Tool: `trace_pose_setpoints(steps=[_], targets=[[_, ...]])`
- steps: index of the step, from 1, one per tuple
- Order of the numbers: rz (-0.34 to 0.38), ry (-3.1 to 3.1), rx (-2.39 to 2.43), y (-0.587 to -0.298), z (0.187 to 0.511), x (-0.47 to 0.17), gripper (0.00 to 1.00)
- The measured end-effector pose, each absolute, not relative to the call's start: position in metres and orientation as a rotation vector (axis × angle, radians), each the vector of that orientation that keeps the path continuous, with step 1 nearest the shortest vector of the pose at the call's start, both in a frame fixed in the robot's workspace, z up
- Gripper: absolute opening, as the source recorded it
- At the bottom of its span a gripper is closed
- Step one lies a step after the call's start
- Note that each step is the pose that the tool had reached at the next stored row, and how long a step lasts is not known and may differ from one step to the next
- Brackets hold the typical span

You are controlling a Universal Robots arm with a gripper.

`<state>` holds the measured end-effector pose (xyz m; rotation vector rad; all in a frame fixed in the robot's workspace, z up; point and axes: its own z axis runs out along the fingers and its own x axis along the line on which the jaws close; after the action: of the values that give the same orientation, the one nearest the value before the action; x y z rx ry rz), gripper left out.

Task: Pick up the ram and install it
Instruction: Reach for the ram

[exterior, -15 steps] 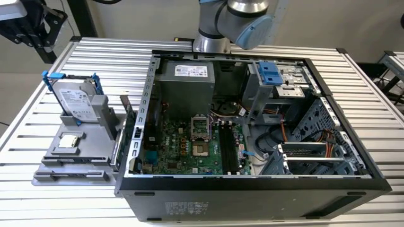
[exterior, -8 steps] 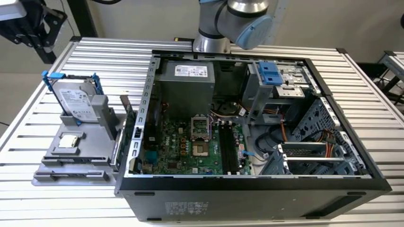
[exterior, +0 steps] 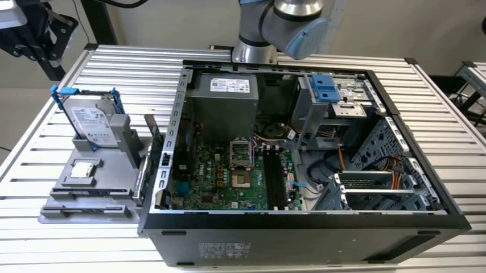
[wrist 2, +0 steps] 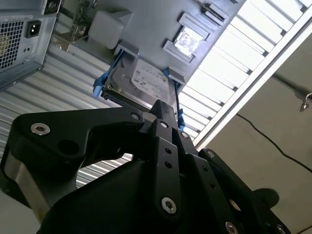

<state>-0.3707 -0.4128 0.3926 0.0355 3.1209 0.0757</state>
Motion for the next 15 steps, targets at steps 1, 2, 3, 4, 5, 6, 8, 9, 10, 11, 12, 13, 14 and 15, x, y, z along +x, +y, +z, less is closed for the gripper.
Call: trace_pose_setpoints(steps=[1, 2, 3, 4, 5, 6, 8, 9, 10, 11, 12, 13, 14, 15], targets=[[0.076, 3.121, 0.035, -0.415, 0.393, -0.371, 0.0], [0.076, 3.121, 0.035, -0.416, 0.393, -0.371, 0.0], [0.076, 3.121, 0.035, -0.418, 0.393, -0.371, 0.0], [0.076, 3.121, 0.035, -0.42, 0.393, -0.371, 0.0], [0.076, 3.121, 0.035, -0.422, 0.393, -0.371, 0.0], [0.076, 3.121, 0.035, -0.424, 0.393, -0.371, 0.0], [0.076, 3.121, 0.035, -0.427, 0.393, -0.371, 0.0], [0.076, 3.121, 0.035, -0.429, 0.393, -0.371, 0.0], [0.076, 3.121, 0.035, -0.43, 0.393, -0.371, 0.0], [0.076, 3.121, 0.034, -0.432, 0.393, -0.371, 0.0], [0.076, 3.121, 0.031, -0.433, 0.393, -0.371, 0.0], [0.076, 3.121, 0.028, -0.435, 0.393, -0.371, 0.0], [0.076, 3.121, 0.025, -0.436, 0.393, -0.371, 0.0], [0.076, 3.121, 0.024, -0.438, 0.393, -0.371, 0.0]])
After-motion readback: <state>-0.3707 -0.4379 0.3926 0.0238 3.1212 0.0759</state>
